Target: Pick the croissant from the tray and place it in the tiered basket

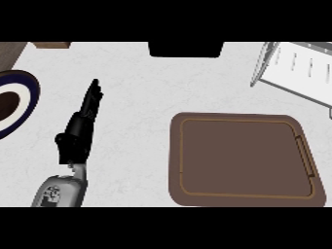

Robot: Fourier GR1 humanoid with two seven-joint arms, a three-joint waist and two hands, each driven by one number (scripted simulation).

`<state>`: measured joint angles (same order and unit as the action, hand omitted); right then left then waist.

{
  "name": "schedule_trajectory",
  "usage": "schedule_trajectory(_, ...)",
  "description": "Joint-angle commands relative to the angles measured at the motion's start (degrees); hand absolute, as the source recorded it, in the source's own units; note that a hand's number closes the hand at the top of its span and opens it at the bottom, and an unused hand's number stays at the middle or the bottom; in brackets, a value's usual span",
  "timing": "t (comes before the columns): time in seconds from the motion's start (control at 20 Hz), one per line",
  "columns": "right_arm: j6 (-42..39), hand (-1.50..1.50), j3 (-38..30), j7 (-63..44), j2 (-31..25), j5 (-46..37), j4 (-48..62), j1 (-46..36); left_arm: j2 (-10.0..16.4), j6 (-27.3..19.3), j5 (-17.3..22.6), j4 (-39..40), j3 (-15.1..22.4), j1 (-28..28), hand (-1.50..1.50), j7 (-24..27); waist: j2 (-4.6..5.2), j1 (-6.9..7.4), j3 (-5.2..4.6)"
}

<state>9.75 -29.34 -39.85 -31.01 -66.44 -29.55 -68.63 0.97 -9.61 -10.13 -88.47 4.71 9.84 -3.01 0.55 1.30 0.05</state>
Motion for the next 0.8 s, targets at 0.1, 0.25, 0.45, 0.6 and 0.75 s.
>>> schedule_trajectory(0.1, 8.74, -1.5, -4.65, 1.06, -4.02, 3.95, -2.72, -1.16, -0.87, -1.17, -0.66, 1.58, -0.12, 0.83, 0.0, 0.91, -0.05, -0.4, -0.02)
schedule_trajectory(0.25, 10.36, -1.5, -5.29, -1.65, -4.7, 4.58, -7.02, 3.2, 1.28, 0.45, 1.32, 0.18, -2.44, -0.31, 0.0, 0.91, -0.68, -1.65, -0.07)
schedule_trajectory(0.45, 10.92, -1.5, -8.41, -5.49, -4.8, 8.28, -15.49, 6.3, 0.53, -0.1, 0.3, -0.59, -1.0, -2.7, 0.0, 0.55, -1.24, -2.77, -0.08)
schedule_trajectory(0.6, 7.4, -1.5, -11.28, -4.94, -5.48, 12.63, -23.86, 12.5, 0.48, -1.72, 0.44, -1.88, -2.51, -3.85, 0.0, -0.42, -2.04, -4.65, -0.08)
schedule_trajectory(0.75, 4.5, -1.5, -14.22, -1.79, -3.26, 18.2, -33.05, 21.61, 1.42, -1.08, 0.38, -1.89, -2.77, -4.65, 0.0, -0.43, -2.1, -5.4, -0.07)
